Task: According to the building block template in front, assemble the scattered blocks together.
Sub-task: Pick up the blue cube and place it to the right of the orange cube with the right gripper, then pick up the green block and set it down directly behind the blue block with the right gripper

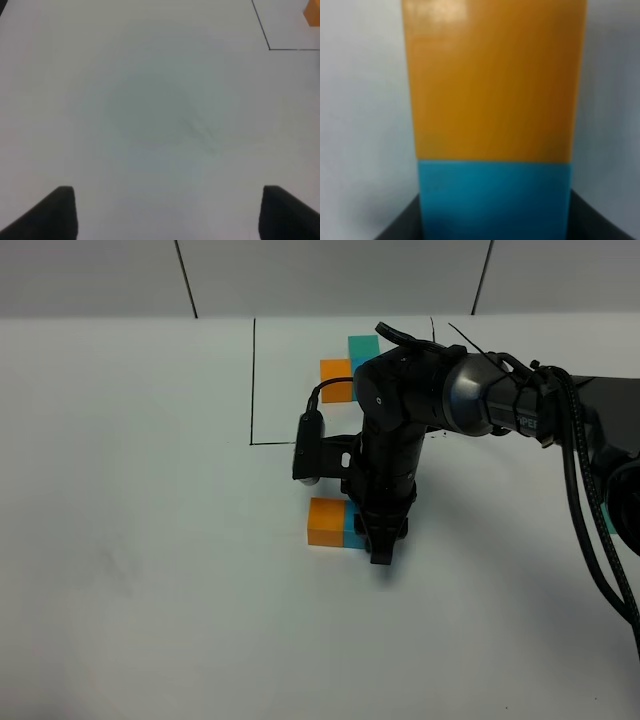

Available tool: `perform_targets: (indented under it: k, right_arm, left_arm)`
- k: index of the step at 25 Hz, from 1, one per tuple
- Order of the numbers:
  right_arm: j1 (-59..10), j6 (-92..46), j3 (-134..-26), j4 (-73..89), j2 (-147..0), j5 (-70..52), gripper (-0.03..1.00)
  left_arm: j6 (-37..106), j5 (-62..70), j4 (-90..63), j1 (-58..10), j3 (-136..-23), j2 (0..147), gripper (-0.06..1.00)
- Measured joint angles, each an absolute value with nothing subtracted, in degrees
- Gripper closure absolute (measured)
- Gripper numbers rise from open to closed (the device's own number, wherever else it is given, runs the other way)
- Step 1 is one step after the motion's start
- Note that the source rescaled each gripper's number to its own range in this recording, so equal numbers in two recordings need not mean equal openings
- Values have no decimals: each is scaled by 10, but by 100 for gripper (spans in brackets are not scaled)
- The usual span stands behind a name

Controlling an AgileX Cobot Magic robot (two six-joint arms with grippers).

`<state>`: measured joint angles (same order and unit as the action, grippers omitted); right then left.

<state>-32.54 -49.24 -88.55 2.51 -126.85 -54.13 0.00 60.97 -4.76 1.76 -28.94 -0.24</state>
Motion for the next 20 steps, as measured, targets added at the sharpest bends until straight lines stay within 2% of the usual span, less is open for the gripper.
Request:
perform_targets:
  k: [20]
  right_arm:
    - [-325,-535,-885,19,-1269,-543,96]
  left_arm:
    - [0,610,-48,18,-289,-2,36]
